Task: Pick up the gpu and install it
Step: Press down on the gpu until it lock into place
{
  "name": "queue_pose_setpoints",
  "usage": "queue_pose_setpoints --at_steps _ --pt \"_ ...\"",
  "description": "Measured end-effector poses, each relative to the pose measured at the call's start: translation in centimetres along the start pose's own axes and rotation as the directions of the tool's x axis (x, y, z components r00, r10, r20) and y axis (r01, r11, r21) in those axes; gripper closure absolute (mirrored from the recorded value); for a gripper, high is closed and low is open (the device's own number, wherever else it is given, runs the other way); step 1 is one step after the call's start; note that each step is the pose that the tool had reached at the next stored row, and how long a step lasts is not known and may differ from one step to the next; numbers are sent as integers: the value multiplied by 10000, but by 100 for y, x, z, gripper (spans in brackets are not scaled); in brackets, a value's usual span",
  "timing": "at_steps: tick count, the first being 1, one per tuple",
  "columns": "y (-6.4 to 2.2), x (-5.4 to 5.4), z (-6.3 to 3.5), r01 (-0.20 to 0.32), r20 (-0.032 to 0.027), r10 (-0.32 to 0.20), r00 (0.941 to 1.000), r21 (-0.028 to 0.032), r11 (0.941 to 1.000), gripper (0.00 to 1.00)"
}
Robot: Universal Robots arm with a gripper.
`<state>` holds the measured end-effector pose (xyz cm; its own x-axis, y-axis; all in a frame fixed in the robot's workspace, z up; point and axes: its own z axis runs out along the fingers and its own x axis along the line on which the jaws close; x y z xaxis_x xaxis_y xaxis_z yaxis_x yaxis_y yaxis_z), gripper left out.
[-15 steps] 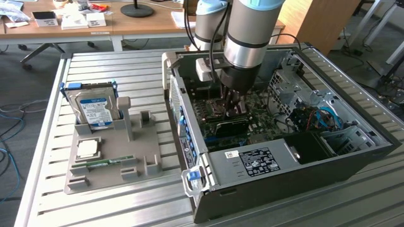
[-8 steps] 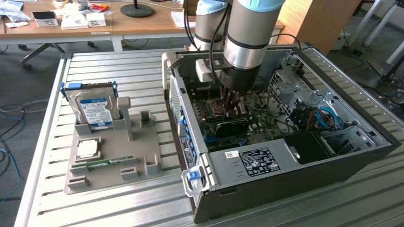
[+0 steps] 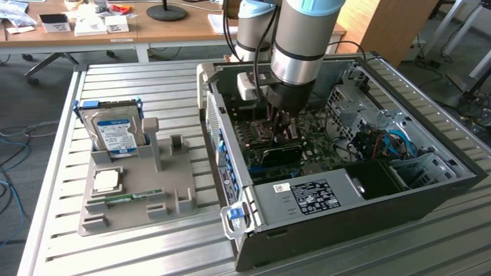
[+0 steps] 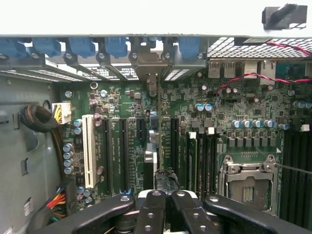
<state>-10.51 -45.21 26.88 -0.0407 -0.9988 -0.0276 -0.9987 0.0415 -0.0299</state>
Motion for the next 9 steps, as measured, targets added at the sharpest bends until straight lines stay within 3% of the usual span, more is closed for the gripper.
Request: queue_pose_setpoints --at_steps 9 --pt "1 1 30 0 -2 0 10000 -1 10000 89"
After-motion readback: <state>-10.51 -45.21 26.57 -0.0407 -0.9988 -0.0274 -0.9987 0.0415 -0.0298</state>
